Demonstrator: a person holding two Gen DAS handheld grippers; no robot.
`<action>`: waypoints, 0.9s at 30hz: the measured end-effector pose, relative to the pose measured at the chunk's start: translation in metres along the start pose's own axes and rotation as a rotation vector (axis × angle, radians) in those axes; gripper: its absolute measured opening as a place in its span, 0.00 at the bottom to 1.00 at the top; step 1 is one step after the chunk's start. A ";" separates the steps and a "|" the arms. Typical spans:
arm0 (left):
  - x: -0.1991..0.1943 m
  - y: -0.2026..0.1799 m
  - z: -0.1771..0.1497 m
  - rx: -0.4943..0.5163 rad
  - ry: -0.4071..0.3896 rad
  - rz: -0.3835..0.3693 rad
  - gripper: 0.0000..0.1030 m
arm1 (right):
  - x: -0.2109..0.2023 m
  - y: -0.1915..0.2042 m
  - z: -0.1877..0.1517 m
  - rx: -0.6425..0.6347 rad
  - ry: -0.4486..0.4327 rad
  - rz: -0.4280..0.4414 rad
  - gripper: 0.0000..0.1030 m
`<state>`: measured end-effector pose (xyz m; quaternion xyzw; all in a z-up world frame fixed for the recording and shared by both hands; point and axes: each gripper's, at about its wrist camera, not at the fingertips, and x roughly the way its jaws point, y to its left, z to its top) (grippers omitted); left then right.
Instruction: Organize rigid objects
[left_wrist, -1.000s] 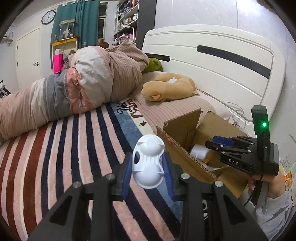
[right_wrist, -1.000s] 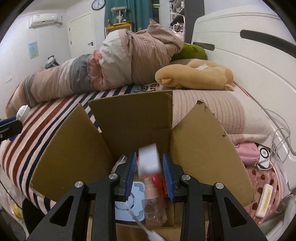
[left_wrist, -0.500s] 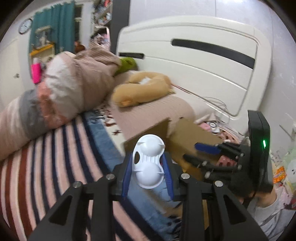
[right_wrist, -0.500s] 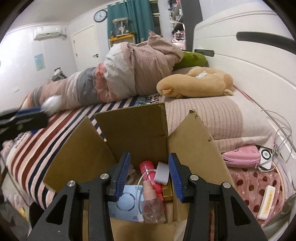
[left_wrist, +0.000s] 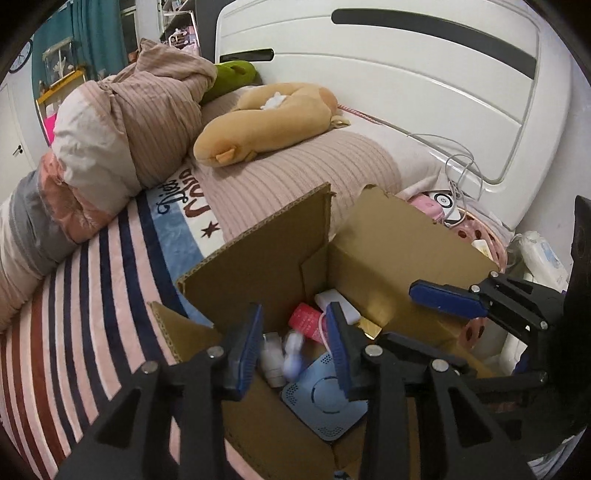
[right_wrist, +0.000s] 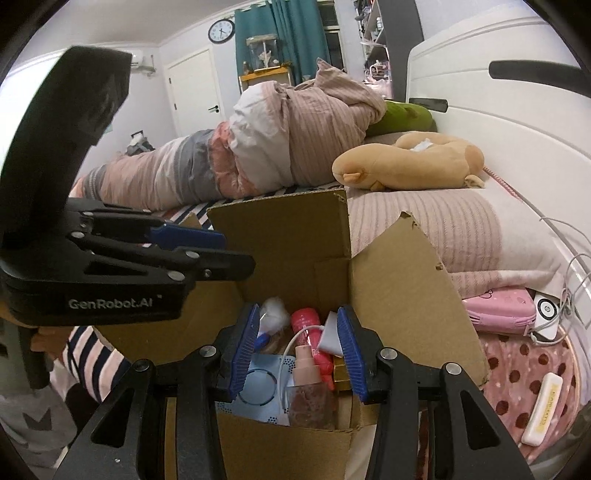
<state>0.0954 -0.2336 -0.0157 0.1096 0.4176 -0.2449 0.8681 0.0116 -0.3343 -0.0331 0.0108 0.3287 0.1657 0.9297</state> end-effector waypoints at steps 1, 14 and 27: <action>-0.001 0.001 -0.001 -0.003 -0.002 0.000 0.37 | 0.000 0.000 0.000 0.001 0.000 -0.002 0.39; -0.073 0.034 -0.025 -0.133 -0.200 0.080 0.81 | -0.014 0.016 0.016 -0.052 -0.055 0.021 0.76; -0.154 0.083 -0.086 -0.349 -0.395 0.295 0.95 | -0.049 0.055 0.037 -0.161 -0.213 0.133 0.97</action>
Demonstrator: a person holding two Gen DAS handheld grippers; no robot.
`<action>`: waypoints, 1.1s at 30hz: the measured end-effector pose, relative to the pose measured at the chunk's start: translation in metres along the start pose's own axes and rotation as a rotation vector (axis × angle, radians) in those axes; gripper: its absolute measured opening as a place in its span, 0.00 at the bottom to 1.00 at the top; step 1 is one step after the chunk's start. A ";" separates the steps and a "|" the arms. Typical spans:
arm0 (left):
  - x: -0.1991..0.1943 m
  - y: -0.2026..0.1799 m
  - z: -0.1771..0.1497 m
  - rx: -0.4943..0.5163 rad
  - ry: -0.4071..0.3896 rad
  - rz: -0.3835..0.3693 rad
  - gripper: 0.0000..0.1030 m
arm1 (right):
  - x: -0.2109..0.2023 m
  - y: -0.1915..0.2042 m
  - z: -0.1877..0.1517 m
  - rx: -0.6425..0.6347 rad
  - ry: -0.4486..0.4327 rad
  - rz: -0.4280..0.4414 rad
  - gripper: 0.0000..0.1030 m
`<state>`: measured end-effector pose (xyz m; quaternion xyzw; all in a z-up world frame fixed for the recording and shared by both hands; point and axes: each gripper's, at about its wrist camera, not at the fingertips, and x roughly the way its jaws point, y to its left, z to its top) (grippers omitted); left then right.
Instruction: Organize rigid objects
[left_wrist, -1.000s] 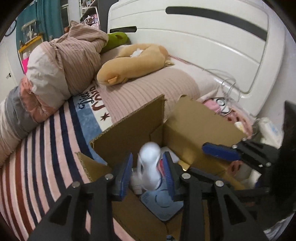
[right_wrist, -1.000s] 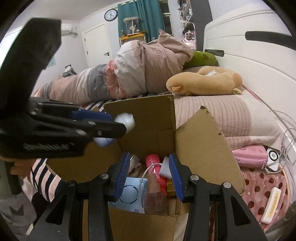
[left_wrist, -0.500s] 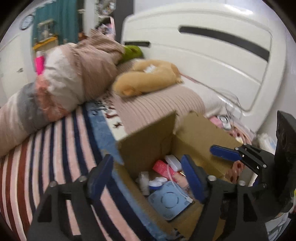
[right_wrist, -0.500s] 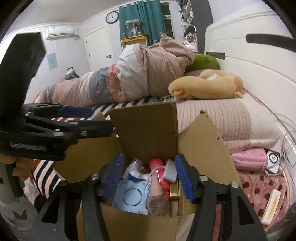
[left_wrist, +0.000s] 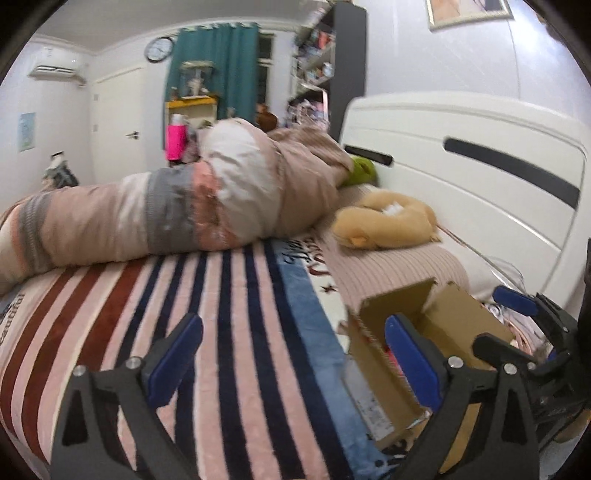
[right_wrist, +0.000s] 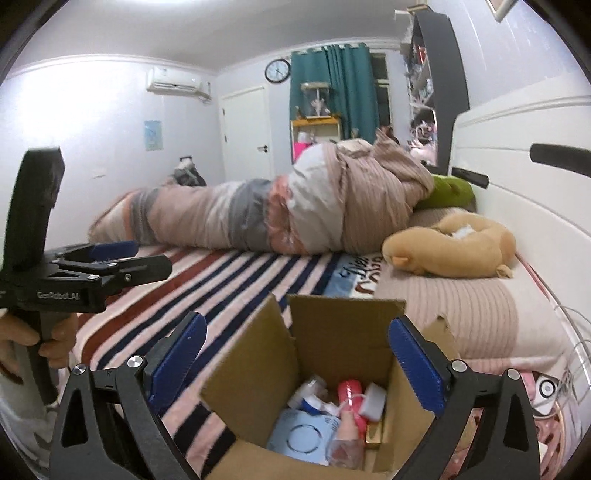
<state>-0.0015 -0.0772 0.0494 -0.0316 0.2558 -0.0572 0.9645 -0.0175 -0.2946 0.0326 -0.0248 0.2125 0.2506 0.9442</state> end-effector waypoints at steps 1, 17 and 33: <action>-0.004 0.005 -0.002 -0.009 -0.012 0.009 0.95 | 0.000 0.002 0.000 -0.002 -0.005 0.007 0.97; -0.016 0.024 -0.017 -0.032 -0.019 0.074 0.95 | 0.007 0.022 -0.014 -0.019 0.022 0.039 0.97; -0.016 0.022 -0.018 -0.027 -0.020 0.079 0.95 | -0.003 0.017 -0.014 0.012 0.002 0.022 0.97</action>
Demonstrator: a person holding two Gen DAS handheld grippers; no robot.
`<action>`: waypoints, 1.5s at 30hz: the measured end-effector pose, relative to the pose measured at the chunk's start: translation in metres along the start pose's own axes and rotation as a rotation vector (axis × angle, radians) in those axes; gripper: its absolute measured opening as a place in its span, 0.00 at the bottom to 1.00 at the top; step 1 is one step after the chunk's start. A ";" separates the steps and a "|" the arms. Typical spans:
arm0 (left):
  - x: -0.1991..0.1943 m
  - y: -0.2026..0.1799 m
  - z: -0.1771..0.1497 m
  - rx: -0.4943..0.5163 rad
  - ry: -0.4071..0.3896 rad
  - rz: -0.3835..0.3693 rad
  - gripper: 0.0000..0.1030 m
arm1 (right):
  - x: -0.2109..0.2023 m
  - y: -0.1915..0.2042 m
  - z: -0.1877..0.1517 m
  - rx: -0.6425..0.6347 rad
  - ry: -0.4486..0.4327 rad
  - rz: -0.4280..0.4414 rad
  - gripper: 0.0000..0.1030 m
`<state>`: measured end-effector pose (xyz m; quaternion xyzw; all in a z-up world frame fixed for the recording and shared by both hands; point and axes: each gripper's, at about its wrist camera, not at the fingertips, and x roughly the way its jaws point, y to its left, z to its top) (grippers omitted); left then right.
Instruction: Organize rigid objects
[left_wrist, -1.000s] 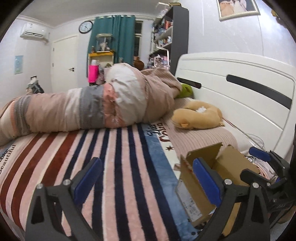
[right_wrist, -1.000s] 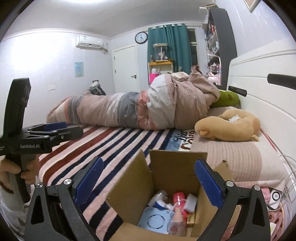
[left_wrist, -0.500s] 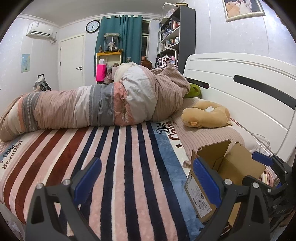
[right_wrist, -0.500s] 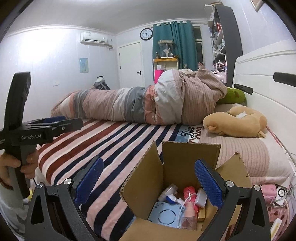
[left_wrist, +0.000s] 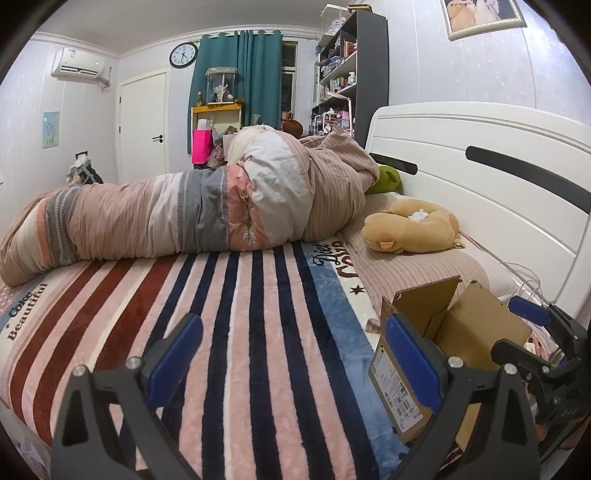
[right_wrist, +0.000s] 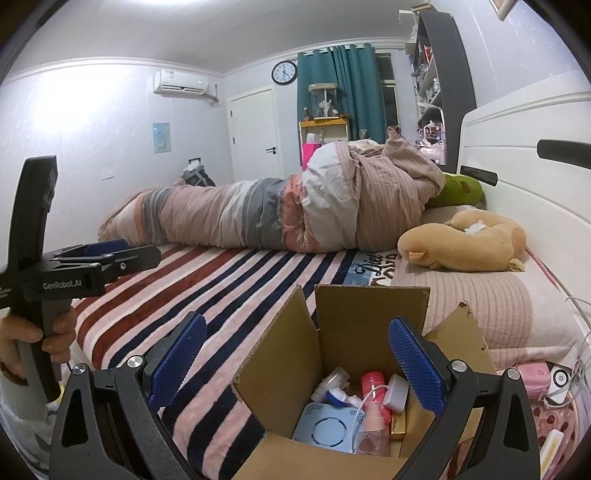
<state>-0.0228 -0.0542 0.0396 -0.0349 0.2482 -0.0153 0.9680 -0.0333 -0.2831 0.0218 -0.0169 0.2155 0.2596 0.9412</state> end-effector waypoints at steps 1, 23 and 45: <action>0.000 0.000 0.000 0.000 0.000 0.001 0.95 | 0.000 -0.001 0.001 0.001 0.000 0.000 0.97; 0.000 0.006 0.000 0.008 -0.002 0.003 0.95 | -0.003 0.002 0.006 0.013 -0.017 -0.007 0.97; -0.002 0.015 0.003 0.013 -0.007 0.010 0.96 | -0.003 0.002 0.006 0.013 -0.018 -0.008 0.97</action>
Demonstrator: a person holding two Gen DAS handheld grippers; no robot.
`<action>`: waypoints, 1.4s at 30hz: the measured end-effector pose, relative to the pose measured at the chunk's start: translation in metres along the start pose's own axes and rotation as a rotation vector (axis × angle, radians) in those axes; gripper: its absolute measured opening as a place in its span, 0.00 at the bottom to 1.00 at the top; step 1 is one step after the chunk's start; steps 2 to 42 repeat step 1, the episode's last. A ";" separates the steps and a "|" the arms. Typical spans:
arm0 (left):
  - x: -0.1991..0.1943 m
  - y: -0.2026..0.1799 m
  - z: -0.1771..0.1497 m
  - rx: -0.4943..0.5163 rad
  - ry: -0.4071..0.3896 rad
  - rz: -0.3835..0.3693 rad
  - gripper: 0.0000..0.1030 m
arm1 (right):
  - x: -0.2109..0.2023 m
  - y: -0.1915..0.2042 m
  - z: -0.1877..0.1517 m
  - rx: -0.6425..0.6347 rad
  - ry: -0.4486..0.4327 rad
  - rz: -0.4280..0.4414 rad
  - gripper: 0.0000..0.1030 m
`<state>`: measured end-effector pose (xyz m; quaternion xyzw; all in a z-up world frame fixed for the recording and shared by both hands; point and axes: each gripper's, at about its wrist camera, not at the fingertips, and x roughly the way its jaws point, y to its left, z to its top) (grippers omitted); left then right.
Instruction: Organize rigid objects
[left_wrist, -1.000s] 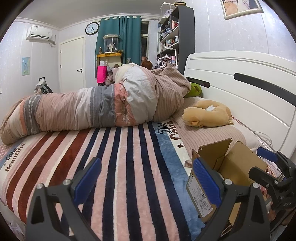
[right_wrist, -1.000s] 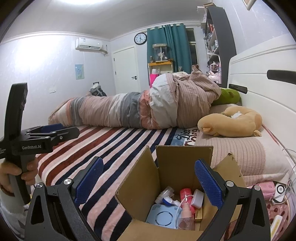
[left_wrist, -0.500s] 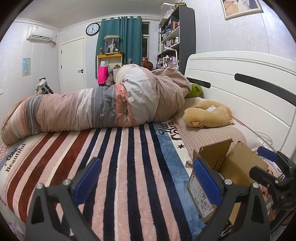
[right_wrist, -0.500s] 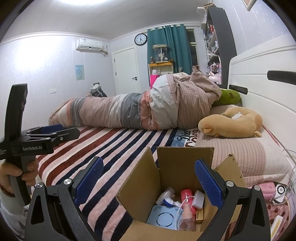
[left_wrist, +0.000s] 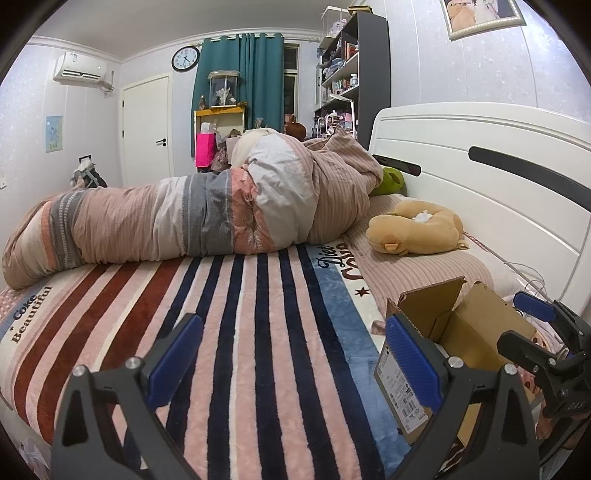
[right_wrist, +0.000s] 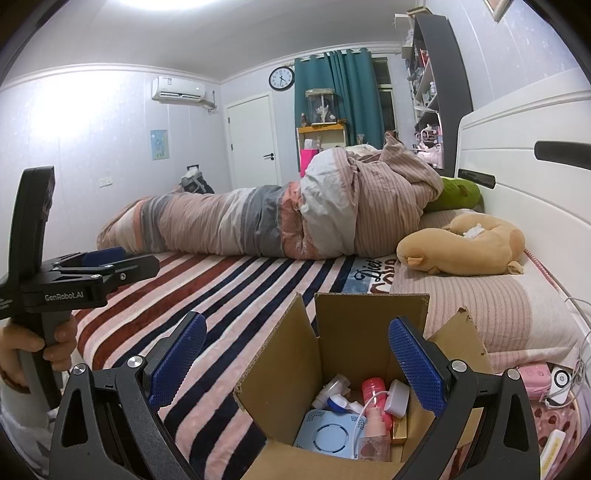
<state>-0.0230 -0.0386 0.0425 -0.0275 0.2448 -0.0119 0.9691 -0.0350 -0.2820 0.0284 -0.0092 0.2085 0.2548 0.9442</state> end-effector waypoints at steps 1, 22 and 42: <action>0.000 0.002 0.000 0.002 0.000 0.002 0.96 | 0.000 0.000 0.000 -0.001 -0.001 0.001 0.97; 0.000 0.002 0.000 0.002 0.000 0.002 0.96 | 0.000 0.000 0.000 -0.001 -0.001 0.001 0.97; 0.000 0.002 0.000 0.002 0.000 0.002 0.96 | 0.000 0.000 0.000 -0.001 -0.001 0.001 0.97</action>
